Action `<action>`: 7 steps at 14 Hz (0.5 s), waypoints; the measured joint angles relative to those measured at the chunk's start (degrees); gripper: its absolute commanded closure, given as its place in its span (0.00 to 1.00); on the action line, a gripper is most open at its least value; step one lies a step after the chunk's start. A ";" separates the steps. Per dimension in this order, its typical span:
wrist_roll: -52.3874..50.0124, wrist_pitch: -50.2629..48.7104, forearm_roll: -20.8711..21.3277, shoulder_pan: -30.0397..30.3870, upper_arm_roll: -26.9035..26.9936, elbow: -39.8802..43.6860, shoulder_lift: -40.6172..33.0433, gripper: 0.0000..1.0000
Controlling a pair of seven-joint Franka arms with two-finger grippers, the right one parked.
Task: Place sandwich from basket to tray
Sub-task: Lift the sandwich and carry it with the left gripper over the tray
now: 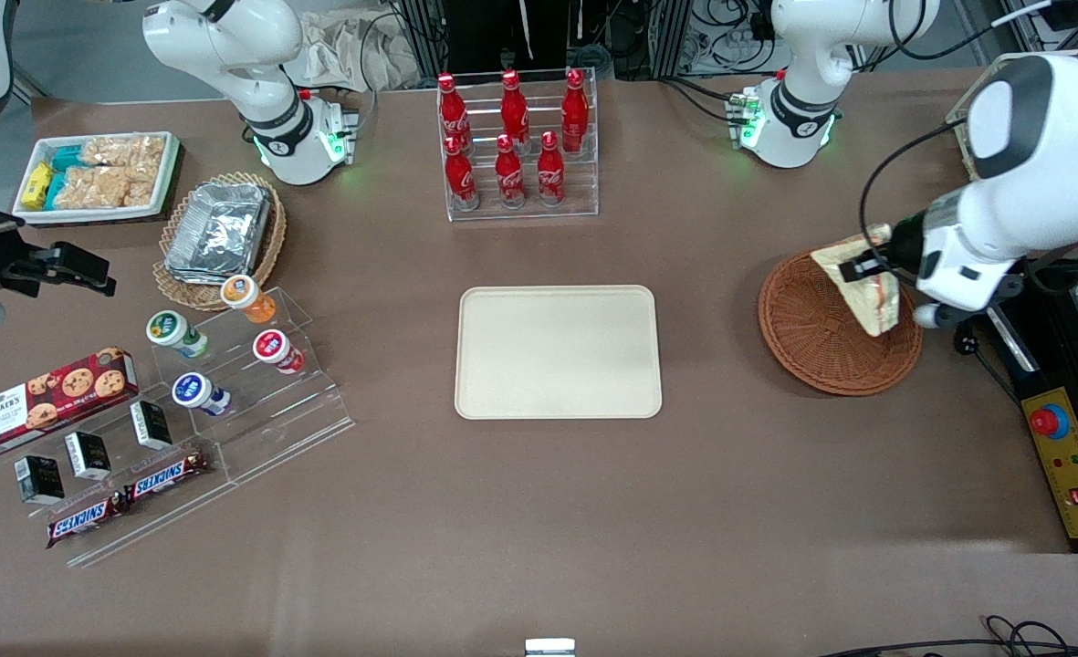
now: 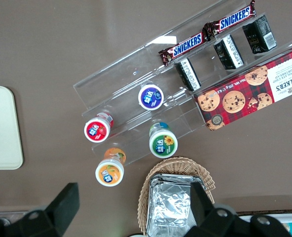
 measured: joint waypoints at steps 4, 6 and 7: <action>-0.25 0.02 0.03 -0.24 -8.67 2.30 3.10 0.65; -0.28 0.24 0.37 -0.28 -11.61 3.97 5.91 0.65; -0.33 0.45 1.12 -0.28 -12.93 4.88 7.51 0.65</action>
